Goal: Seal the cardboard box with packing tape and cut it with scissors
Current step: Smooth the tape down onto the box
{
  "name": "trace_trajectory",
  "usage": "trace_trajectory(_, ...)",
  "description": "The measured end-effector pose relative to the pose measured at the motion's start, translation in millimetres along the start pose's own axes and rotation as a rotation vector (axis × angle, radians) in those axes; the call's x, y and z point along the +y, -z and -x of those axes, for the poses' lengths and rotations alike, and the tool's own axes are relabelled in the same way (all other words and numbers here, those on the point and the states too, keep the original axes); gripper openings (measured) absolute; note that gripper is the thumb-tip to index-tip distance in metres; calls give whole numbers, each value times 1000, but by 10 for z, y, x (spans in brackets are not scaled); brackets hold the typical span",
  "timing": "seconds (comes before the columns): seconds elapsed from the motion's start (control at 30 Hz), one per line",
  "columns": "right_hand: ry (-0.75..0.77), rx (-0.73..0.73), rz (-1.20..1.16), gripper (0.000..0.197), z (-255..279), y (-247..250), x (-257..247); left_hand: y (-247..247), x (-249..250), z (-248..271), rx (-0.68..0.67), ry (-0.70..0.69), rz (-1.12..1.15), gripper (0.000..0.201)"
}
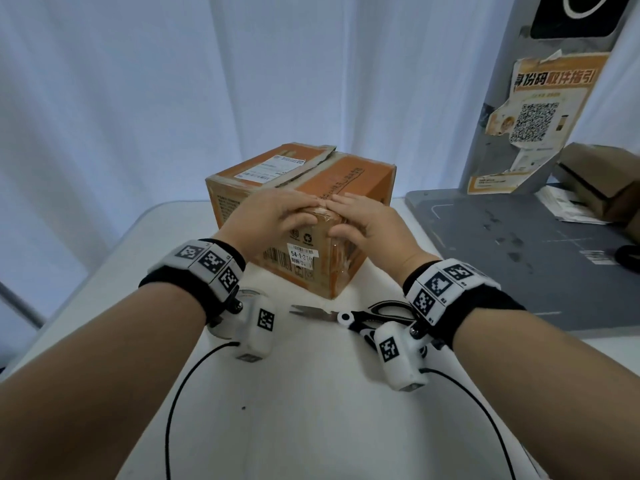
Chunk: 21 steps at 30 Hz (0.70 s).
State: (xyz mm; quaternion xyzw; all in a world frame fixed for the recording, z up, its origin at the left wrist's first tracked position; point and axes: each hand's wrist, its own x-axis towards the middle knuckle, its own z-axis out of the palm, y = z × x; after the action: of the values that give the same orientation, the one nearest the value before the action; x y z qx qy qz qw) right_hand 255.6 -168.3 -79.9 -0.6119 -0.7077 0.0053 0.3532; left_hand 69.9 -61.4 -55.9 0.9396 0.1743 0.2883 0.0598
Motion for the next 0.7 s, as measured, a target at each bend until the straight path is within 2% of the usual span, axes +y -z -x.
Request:
trace_trajectory(0.13, 25, -76, 30, 52, -19, 71, 40, 117, -90, 15, -55, 33, -110, 58)
trace_trajectory(0.27, 30, -121, 43, 64, -35, 114, 47, 166, 31, -37, -124, 70, -143, 66)
trace_trajectory(0.37, 17, -86, 60, 68, -29, 44, 41, 59, 146, -41, -164, -12, -92, 58)
trace_trajectory(0.43, 5, -59, 66, 66, -50, 18, 39, 52, 87, -41, -179, 2, -125, 57)
trace_trajectory(0.53, -1, -79, 70, 68, -90, 34, 66, 134, -84, -30, -225, 87, -260, 76)
trace_trajectory(0.6, 5, -77, 59, 71, -105, 47, 61, 179, -109, -34, -238, 136, -320, 82)
trace_trajectory(0.7, -18, -39, 72, 67, -125, 87, -23, 200, -29, -44, -253, 127, -366, 92)
